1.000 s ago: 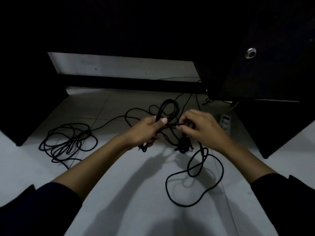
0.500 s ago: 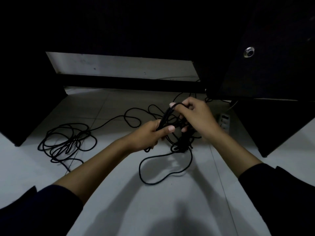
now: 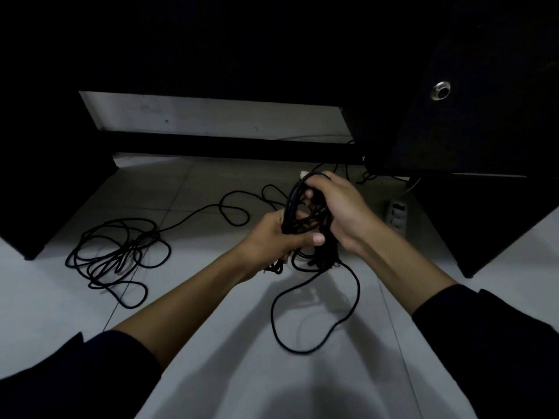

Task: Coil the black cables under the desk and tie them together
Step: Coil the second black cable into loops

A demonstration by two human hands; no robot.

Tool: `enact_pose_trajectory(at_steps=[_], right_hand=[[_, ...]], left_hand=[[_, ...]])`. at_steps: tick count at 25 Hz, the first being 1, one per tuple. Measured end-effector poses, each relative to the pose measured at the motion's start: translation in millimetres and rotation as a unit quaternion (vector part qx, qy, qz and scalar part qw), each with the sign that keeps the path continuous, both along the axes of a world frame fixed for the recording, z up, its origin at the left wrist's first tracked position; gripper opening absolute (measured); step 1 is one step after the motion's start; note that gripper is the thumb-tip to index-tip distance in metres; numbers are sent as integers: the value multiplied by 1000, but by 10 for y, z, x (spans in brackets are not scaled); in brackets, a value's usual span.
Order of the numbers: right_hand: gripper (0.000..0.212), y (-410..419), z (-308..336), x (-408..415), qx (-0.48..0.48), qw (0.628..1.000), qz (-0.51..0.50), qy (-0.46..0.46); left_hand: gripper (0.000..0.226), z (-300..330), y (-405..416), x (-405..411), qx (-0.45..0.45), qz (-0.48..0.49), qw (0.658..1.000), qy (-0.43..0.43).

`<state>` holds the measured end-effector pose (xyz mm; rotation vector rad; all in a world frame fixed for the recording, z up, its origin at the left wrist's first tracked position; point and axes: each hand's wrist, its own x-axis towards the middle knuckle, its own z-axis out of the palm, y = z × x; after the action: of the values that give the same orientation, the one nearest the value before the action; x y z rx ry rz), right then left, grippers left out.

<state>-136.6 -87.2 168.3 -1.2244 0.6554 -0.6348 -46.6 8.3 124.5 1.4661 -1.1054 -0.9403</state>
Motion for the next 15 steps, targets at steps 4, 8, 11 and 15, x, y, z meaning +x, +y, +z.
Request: enact_pose_trajectory(at_steps=[4,8,11,15], right_hand=[[16,-18,1,30,0,1000,-14,-7],[19,-23,0,41,-44,999,-13,17],[22,11,23,56,-76,996,-19,37],[20,38,24,48,-28,999,-16,20]], left_hand=[[25,32,-31,-27,7,17,1000,23],[24,92,-13,-40,22,24,999,27],[21,130,-10,-79,29,48,998,29],[13,174,-15,-95,27,37,999,31]])
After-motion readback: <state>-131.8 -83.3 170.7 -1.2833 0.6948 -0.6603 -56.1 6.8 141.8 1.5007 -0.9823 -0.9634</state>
